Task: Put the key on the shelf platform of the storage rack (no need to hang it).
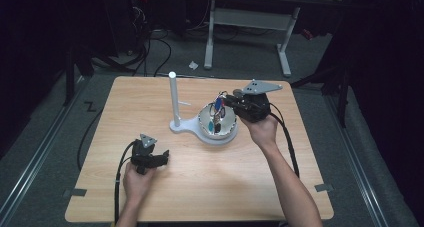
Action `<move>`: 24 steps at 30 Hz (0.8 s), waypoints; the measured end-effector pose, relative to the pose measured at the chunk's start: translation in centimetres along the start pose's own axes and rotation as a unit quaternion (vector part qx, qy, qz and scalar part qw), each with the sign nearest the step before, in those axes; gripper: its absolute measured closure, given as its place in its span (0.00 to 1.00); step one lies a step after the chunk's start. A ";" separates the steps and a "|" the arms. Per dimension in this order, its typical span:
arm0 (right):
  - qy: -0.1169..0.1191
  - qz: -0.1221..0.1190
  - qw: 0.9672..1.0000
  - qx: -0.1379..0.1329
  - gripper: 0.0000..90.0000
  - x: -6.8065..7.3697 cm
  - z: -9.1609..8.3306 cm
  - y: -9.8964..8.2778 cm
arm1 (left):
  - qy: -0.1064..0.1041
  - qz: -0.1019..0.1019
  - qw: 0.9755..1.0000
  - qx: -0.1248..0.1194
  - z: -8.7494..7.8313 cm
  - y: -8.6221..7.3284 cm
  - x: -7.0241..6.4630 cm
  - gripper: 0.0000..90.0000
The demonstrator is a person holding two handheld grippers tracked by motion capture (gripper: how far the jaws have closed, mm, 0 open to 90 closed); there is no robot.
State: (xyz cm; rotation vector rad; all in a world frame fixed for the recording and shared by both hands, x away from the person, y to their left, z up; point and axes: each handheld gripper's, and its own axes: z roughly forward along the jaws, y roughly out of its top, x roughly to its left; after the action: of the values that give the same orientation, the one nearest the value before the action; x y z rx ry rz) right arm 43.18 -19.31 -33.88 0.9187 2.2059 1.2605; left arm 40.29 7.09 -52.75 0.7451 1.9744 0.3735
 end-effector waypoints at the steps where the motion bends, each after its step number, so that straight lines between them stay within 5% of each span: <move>1: 0.000 0.001 1.000 0.001 0.93 0.0 0.1 -0.1 | -0.001 0.000 1.000 -0.001 0.0 0.0 0.0 0.25; 24: 0.001 0.015 0.999 0.038 0.93 -0.3 1.8 -2.8 | -0.002 0.004 1.000 -0.003 0.0 0.0 0.0 0.24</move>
State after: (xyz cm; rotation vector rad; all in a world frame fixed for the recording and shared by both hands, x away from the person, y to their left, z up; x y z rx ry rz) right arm 43.62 -19.47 -37.24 0.9830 2.2635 1.1984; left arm 40.30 7.13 -52.79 0.7500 1.9664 0.3813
